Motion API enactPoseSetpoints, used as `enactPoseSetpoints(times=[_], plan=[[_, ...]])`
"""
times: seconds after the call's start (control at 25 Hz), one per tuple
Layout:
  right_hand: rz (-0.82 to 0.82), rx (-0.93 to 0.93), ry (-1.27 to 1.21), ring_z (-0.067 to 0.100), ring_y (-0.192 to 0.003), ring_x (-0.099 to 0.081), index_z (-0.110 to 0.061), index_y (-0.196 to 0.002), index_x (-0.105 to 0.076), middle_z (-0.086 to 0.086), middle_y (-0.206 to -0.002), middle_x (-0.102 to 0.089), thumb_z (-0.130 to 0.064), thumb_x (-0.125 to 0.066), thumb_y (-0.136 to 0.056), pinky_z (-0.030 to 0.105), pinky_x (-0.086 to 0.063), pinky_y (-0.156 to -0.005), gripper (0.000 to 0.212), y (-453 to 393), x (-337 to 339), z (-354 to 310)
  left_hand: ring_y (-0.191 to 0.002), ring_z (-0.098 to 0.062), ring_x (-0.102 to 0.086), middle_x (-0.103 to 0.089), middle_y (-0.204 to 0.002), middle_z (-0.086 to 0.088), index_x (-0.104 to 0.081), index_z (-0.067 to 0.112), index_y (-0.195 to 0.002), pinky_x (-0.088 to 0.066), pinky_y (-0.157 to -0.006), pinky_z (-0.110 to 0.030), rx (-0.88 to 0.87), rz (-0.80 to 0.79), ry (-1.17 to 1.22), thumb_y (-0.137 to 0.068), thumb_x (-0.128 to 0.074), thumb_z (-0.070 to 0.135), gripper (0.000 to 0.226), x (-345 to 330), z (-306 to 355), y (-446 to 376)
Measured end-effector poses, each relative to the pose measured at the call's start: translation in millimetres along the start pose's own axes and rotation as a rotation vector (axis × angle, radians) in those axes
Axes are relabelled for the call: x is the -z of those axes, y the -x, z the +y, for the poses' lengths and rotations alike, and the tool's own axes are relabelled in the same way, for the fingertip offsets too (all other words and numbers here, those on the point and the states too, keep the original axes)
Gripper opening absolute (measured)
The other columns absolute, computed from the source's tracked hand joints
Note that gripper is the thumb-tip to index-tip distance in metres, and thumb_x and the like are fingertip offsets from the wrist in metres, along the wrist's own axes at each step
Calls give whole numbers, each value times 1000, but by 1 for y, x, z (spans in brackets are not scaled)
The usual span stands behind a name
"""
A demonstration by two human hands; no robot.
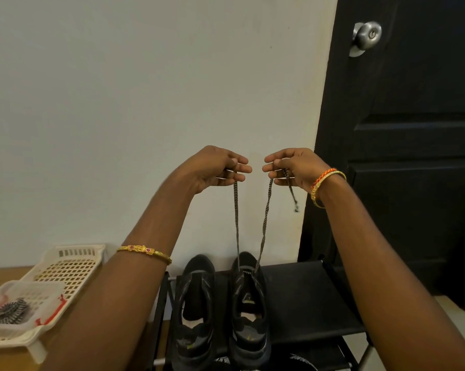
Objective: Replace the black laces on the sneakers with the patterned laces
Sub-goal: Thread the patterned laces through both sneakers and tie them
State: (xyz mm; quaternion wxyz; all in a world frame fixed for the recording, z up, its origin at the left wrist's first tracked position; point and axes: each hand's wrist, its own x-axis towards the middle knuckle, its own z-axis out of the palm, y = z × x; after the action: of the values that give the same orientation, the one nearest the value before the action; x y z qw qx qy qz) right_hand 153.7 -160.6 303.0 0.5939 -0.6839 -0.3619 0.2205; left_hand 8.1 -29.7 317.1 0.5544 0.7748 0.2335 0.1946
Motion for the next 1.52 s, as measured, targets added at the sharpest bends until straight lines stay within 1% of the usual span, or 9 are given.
enactPoseSetpoints(times=[0.2, 0.28, 0.36, 0.48, 0.64, 1.0, 1.2, 1.4, 1.52], plan=[[167, -115, 125, 13, -65, -56, -7, -93, -64, 9, -86, -66, -5, -49, -94, 23, -48, -57, 15, -15, -7, 79, -77, -17, -64, -70, -97, -10, -64, 3, -107, -51, -69, -24, 70, 160, -85, -93, -50, 3, 21, -20, -70, -24], [176, -216, 167, 15, -62, -53, -8, -83, -63, 12, -84, -65, -6, -53, -90, 25, -44, -53, 12, -21, -19, 132, -95, -23, -65, -69, -108, -12, -67, 3, -111, -51, -85, -31, 97, 192, -343, -89, -58, 7, 24, -33, -127, -43], [95, -322, 245, 16, -60, -53, -5, -79, -63, 12, -76, -63, -7, -59, -87, 25, -43, -51, 9, -22, -36, 182, -109, -25, -61, -67, -117, -12, -67, 6, -113, -47, -97, -31, 131, 136, -570, -87, -59, 10, 27, -54, -179, -53], [-101, -436, 398, 17, -57, -55, -5, -81, -63, 9, -69, -62, -17, -67, -84, 27, -46, -51, 13, -18, -66, 230, -107, -27, -61, -66, -116, -12, -65, 7, -114, -49, -94, -36, 160, 41, -714, -89, -58, 15, 28, -84, -236, -56], [-211, -468, 540, 24, -84, -64, -8, -84, -58, 12, -88, -64, -16, -71, -81, 34, -57, -76, 15, -21, -84, 258, -98, -27, -64, -69, -107, -12, -66, 8, -109, -53, -87, -38, 183, 4, -818, -93, -55, 22, 24, -102, -280, -61], [-166, -532, 492, 27, -89, -66, -2, -93, -62, 15, -94, -65, -11, -69, -81, 39, -58, -80, 17, -27, -84, 274, -73, -21, -63, -68, -80, -10, -66, 4, -79, -52, -68, -30, 195, 185, -712, -90, -61, 16, 17, -102, -291, -62], [-110, -576, 493, 28, -87, -68, 1, -99, -63, 18, -96, -66, -13, -71, -79, 41, -59, -76, 25, -31, -82, 279, -58, -13, -48, -46, -57, 1, -42, 13, -55, -39, -55, -24, 322, 320, -580, -89, -63, 15, 40, -109, -292, -64], [-86, -611, 453, 30, -85, -68, 1, -99, -62, 19, -97, -66, -11, -72, -78, 42, -60, -71, 26, -32, -82, 280, -65, -26, -67, -70, -72, -19, -54, 2, -59, -56, -61, -33, 499, 381, -298, -87, -62, 17, 32, -99, -310, -71], [-80, -633, 416, 30, -85, -68, 1, -99, -62, 19, -97, -65, -10, -72, -78, 42, -60, -70, 26, -33, -82, 282, -61, -18, -64, -72, -80, -15, -61, 1, -69, -49, -52, -23, 561, 401, -258, -89, -59, 20, 27, -99, -318, -75]])
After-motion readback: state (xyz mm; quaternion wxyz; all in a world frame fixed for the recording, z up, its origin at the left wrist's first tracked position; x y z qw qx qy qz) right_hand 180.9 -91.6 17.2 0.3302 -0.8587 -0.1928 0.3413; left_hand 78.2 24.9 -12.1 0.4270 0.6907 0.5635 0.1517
